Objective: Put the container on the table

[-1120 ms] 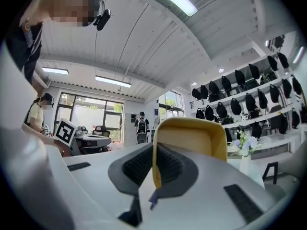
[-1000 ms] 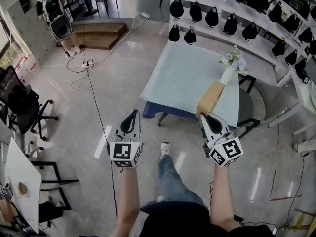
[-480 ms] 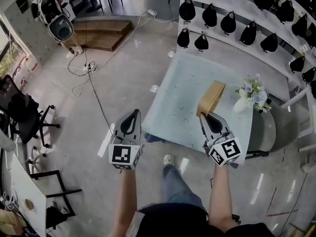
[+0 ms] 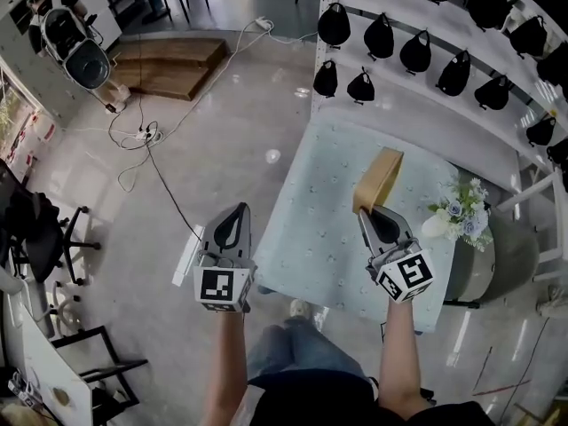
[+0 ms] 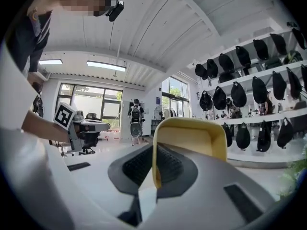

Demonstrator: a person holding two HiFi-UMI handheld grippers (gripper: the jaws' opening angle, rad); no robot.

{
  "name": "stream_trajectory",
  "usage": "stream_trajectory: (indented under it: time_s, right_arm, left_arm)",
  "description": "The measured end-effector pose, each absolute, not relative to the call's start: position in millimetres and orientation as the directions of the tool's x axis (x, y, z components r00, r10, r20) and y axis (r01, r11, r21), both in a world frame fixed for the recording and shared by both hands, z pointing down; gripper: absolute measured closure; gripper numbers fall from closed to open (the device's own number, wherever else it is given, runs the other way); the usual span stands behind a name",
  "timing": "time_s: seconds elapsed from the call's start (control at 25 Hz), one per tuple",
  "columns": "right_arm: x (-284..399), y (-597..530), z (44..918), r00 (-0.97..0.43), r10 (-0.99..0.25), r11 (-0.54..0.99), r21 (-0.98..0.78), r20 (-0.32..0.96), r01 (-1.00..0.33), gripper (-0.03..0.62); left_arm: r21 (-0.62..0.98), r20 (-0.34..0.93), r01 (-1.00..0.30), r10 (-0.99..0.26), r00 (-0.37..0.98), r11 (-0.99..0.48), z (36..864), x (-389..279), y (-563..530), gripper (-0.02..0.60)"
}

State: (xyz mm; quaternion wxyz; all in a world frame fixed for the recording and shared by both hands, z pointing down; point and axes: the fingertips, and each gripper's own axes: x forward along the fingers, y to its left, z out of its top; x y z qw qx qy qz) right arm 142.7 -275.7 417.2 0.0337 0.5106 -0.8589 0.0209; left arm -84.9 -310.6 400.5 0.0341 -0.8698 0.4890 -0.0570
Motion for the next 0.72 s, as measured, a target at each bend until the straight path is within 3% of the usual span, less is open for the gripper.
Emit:
stream_trajectory:
  time_s: [0.36,0.72]
  right_arm:
    - [144.5,-320.0,418.6,-0.448,-0.885,0.454,0.017,0.129,-0.891,0.580]
    - [164.2,-372.2,428.6,-0.425,-0.870,0.465,0.132,0.250,-0.875,0.580]
  left_arm:
    - [-0.078,0.078,-0.814,-0.818,0.570,-0.575,404.3,-66.2,-367.6,0.574]
    - [-0.081,0.081,-0.736,-0.740,0.668,-0.673,397.5,-2.3,-435.2,0.574]
